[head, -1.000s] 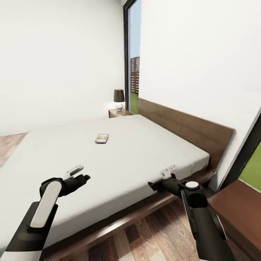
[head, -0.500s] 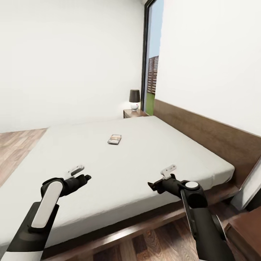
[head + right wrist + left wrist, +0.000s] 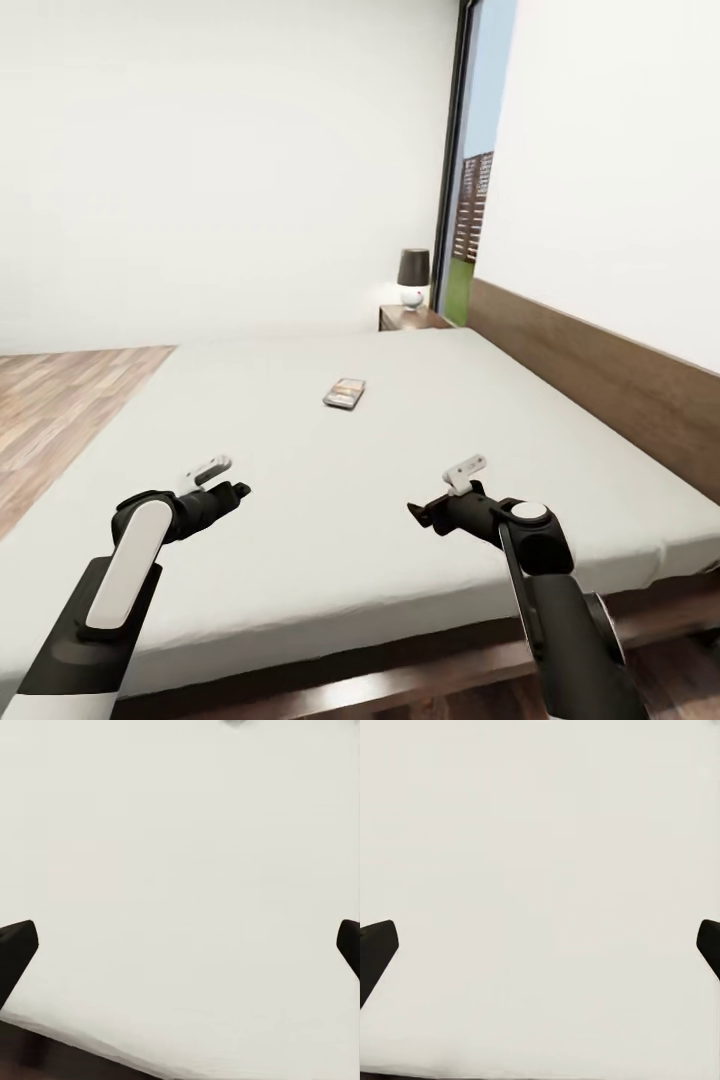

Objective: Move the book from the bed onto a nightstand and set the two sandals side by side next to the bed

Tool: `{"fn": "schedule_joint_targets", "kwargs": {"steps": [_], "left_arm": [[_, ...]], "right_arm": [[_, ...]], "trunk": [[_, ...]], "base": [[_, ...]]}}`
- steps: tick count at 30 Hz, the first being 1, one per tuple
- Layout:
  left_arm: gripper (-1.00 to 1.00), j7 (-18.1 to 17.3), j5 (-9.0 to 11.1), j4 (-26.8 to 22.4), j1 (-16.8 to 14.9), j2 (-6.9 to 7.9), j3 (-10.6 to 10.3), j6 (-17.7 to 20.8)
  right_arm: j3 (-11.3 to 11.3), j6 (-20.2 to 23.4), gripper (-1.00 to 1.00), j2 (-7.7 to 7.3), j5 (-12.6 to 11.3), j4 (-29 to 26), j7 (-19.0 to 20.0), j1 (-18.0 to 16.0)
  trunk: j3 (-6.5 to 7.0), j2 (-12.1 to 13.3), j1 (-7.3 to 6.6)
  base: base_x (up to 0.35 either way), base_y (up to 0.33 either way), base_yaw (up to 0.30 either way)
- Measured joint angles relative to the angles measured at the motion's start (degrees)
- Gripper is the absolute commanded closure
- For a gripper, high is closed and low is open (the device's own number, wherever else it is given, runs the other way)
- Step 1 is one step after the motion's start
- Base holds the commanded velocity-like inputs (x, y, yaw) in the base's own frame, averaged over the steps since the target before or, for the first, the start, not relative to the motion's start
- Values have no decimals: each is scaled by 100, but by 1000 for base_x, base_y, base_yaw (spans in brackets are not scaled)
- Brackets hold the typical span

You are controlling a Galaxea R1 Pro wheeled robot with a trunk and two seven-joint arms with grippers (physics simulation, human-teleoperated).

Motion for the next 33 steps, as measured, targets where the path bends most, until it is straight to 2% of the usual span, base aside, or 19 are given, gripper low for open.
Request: {"fn": "schedule_joint_targets", "kwargs": {"steps": [14,23,29,33], "left_arm": [[-100,1,1,-2,-2,-5,-6,10],[-100,18,10,5,-1,-11,-13,19],[-100,10,13,3,-7,-18,-25,22],[-100,-7,13,-14,-13,-28,-28,29]], "right_arm": [[6,0,-100,4,0,-1,0,11],[0,8,-100,0,2,-2,0,22],[-3,8,-100,1,2,-2,0,28],[-7,9,-100,-3,3,-2,0,29]], "trunk": [[0,0,-1],[0,0,0],[0,0,2],[71,159,-85]], "base": [[315,-41,257],[313,-113,53],[127,-62,10],[41,-20,3]]}}
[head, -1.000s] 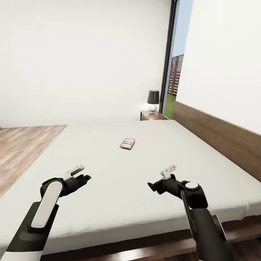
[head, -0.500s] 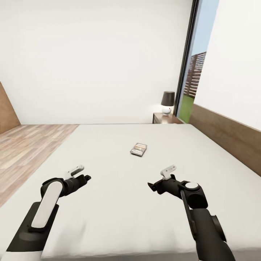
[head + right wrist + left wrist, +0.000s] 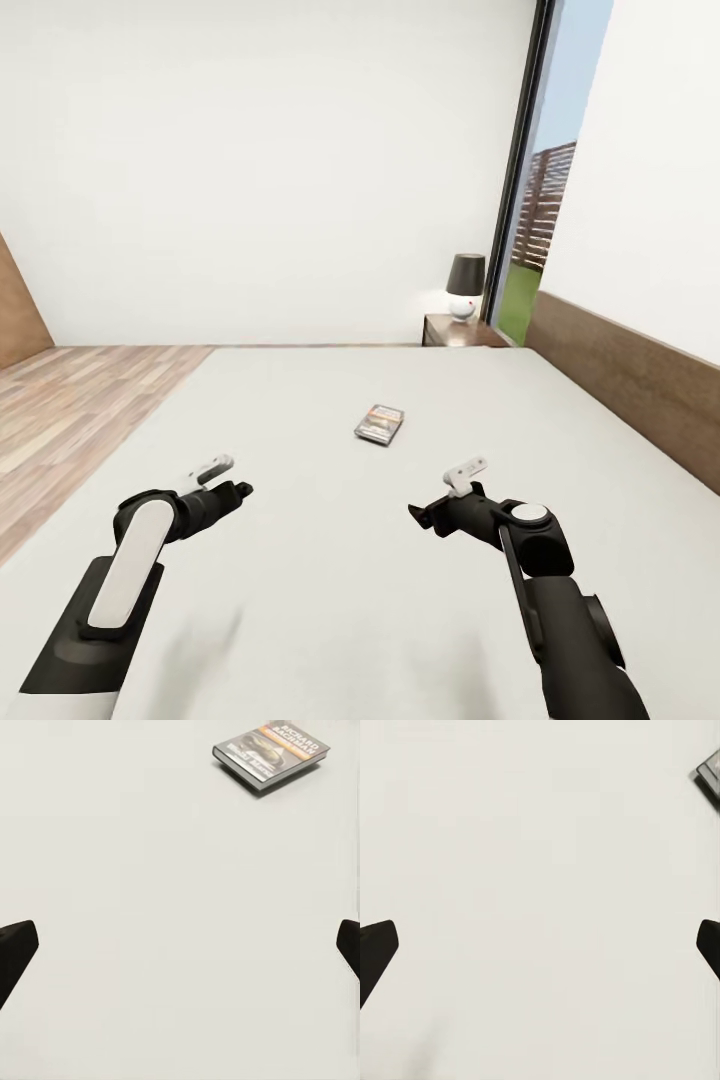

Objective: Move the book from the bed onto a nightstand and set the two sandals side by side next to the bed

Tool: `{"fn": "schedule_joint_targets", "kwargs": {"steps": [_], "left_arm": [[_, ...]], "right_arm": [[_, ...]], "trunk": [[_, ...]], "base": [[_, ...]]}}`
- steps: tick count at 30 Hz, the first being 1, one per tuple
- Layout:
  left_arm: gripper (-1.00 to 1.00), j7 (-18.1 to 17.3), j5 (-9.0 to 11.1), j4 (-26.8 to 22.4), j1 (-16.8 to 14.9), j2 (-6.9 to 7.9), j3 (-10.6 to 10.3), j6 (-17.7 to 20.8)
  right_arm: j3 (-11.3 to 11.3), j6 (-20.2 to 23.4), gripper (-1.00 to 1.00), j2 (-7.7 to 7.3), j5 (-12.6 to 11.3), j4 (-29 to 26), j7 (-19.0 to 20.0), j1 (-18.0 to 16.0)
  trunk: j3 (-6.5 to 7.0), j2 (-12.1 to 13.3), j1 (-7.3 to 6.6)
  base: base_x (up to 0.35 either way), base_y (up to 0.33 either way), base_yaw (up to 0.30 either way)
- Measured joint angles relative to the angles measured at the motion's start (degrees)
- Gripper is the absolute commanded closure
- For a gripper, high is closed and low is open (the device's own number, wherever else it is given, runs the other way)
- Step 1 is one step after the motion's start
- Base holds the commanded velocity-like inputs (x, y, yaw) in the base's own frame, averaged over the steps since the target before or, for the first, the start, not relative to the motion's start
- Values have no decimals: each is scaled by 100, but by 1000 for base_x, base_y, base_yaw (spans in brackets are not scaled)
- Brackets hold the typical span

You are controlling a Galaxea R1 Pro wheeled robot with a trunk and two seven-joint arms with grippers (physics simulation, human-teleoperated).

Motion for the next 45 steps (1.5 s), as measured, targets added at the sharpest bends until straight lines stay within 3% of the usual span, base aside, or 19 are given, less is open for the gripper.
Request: {"fn": "schedule_joint_targets", "kwargs": {"steps": [22,29,35,38,43,45], "left_arm": [[-100,36,-2,-28,-22,-6,-11,9],[-100,43,-2,-17,-29,-7,-8,12],[-100,42,-6,14,-43,-7,-10,27],[-100,23,-10,46,-46,-3,-11,37],[-100,-1,-15,201,-56,3,-6,38],[-100,-16,-17,389,-92,11,-7,35]], "right_arm": [[2,252,-100,43,1,1,-25,-74],[-142,487,-100,45,3,51,-69,-182],[-450,516,-100,46,-35,774,-443,-587],[-595,510,-100,46,-175,1159,-605,-792],[-684,499,-100,49,-374,1467,-759,-979],[-714,495,-100,51,-441,1813,-1009,-1139]], "trunk": [[395,883,-483],[521,1163,-637],[628,1404,-768],[682,1525,-834],[772,1725,-944],[805,1806,-988]], "base": [[5,-3,0],[0,0,0],[0,0,0],[0,0,0],[0,0,-1],[0,0,-21]]}}
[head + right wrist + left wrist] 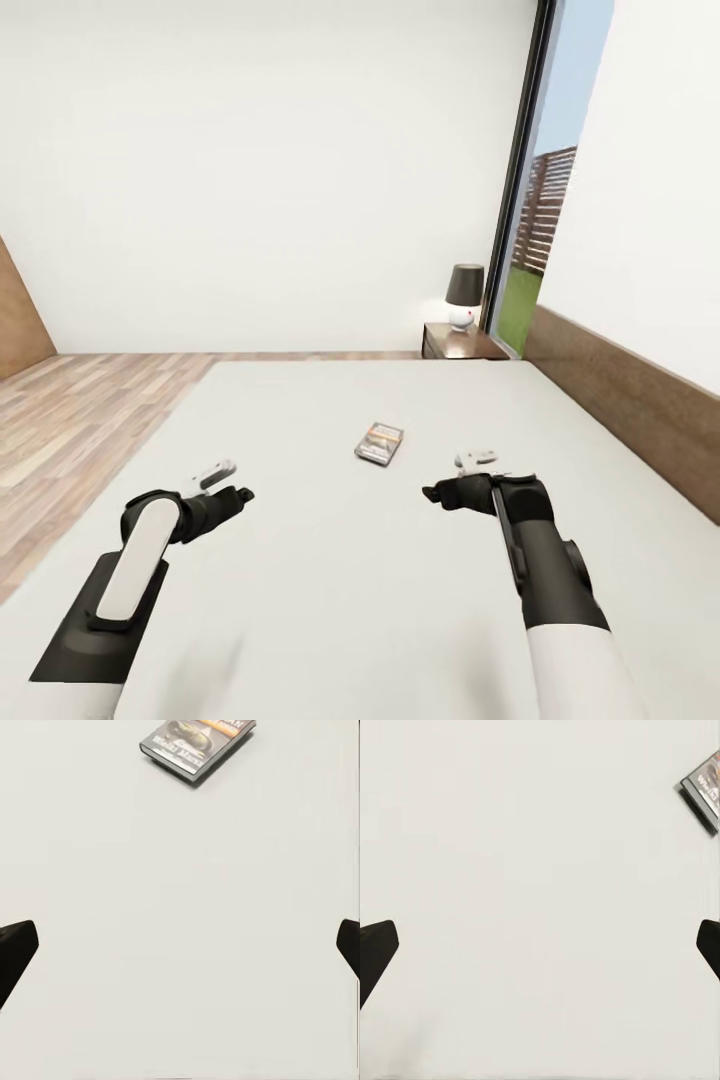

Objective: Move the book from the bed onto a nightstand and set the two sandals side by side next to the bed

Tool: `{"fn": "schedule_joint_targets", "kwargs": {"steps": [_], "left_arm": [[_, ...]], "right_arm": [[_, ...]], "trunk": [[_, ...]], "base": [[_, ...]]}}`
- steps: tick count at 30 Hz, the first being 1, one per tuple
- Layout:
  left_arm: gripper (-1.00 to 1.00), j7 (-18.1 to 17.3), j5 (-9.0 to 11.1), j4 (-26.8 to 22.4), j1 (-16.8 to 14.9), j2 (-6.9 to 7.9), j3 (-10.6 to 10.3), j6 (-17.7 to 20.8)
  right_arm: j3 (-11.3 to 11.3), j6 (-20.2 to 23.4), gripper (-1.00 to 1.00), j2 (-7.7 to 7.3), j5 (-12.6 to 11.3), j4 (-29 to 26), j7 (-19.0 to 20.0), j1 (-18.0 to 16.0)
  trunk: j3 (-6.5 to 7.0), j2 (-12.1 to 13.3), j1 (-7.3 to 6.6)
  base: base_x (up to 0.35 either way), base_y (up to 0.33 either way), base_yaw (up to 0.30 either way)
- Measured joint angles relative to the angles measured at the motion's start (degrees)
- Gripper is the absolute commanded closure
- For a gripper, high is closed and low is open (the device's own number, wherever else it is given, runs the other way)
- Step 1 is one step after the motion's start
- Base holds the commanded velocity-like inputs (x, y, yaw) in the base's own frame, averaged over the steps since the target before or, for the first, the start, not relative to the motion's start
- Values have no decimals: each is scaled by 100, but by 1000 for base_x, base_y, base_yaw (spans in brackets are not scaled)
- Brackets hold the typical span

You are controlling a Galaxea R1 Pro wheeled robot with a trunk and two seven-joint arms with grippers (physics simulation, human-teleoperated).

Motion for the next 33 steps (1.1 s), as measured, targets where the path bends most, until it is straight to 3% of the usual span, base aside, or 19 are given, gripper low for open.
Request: {"fn": "schedule_joint_targets", "kwargs": {"steps": [6,8,9,10,15,19,26,31,33], "left_arm": [[-100,-12,8,153,-34,1,-3,-1],[-100,-15,10,159,-39,-6,-3,-1],[-100,-15,11,161,-43,-9,-4,-2],[-100,-16,13,159,-43,-9,-3,-2],[-100,-17,11,150,-45,-12,-3,-1],[-100,-14,13,102,-50,-10,-4,4],[-100,-23,16,16,-101,-9,0,27],[-100,-27,23,-10,-166,-17,-7,39],[-100,-37,21,-16,-170,-21,-9,37]], "right_arm": [[-24,-154,-100,-3,-144,1471,-589,-666],[-29,-367,-100,-4,-240,2003,-774,-886],[-36,-713,-100,-10,-432,2631,-1044,-1153],[-38,-809,-100,-14,-503,2815,-1140,-1230],[-42,-997,-100,-18,-682,3168,-1362,-1370],[-44,-1090,-100,-12,-787,3356,-1500,-1510],[-50,-1126,-100,20,-952,3600,-1612,-2122],[-29,-1152,-100,24,-1461,4139,-1648,-2412],[-24,-1154,-100,22,-1517,4209,-1651,-2432]], "trunk": [[-17,42,-23],[-32,42,-23],[-40,42,-23],[-49,41,-23],[-92,41,-23],[-55,200,-110],[9,481,-264],[1,563,-308],[-17,563,-308]], "base": [[0,0,-10],[0,0,-3],[0,0,-2],[0,0,-2],[0,0,-1],[0,0,0],[0,0,0],[0,0,0],[0,0,0]]}}
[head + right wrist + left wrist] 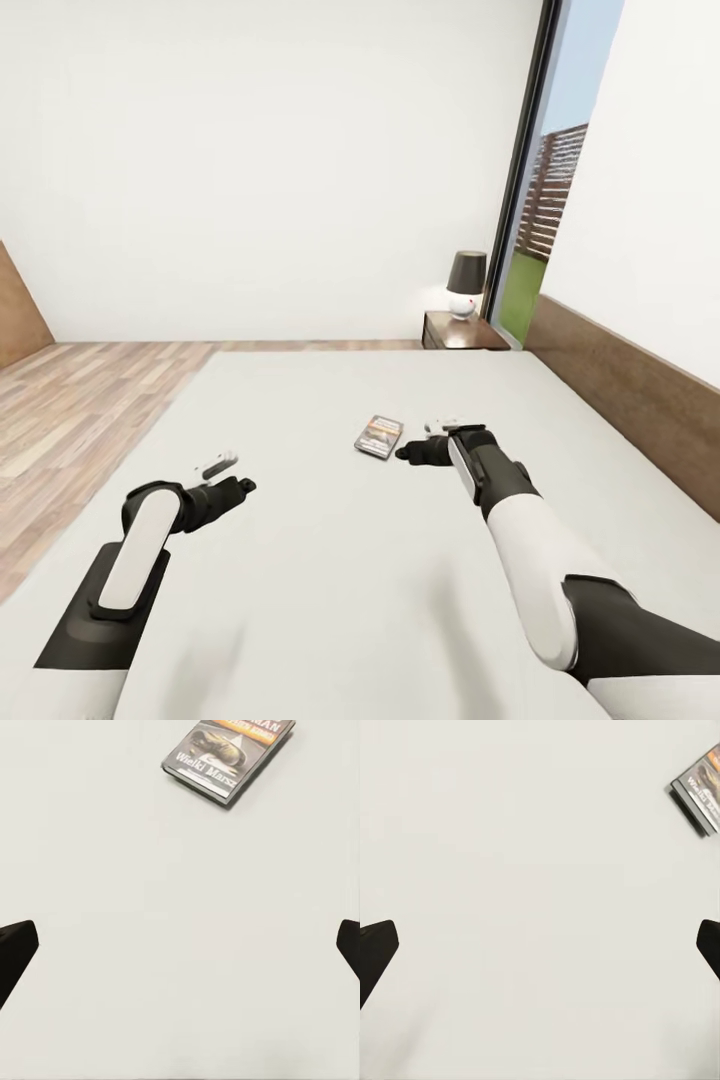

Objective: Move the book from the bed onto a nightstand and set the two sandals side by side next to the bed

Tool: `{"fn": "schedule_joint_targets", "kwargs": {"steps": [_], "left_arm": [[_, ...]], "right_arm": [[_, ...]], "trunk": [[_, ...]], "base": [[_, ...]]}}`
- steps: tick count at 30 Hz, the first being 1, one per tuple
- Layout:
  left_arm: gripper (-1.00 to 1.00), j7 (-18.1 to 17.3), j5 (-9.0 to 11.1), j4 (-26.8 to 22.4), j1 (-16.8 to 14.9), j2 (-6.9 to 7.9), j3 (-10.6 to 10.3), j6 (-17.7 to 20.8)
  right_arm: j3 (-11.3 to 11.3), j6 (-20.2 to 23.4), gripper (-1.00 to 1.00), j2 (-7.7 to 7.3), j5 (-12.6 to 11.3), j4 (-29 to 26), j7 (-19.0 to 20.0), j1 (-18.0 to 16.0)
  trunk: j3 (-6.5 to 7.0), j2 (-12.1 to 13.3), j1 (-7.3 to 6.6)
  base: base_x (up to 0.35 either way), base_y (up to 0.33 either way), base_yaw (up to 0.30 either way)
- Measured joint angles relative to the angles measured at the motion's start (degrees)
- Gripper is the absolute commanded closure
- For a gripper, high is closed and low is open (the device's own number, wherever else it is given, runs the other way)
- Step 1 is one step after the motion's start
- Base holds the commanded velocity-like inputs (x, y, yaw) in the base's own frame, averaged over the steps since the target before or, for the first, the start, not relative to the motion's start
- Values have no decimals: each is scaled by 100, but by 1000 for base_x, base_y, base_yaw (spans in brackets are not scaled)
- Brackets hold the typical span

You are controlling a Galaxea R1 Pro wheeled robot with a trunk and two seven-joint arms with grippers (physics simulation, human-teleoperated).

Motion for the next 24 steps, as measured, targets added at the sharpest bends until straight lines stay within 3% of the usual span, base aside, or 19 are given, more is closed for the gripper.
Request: {"fn": "schedule_joint_targets", "kwargs": {"steps": [24], "left_arm": [[-100,2,-1,-133,-10,-4,-9,-2]], "right_arm": [[27,-31,-100,35,-53,212,-12,-41]], "trunk": [[-213,0,0]], "base": [[0,0,0]]}}
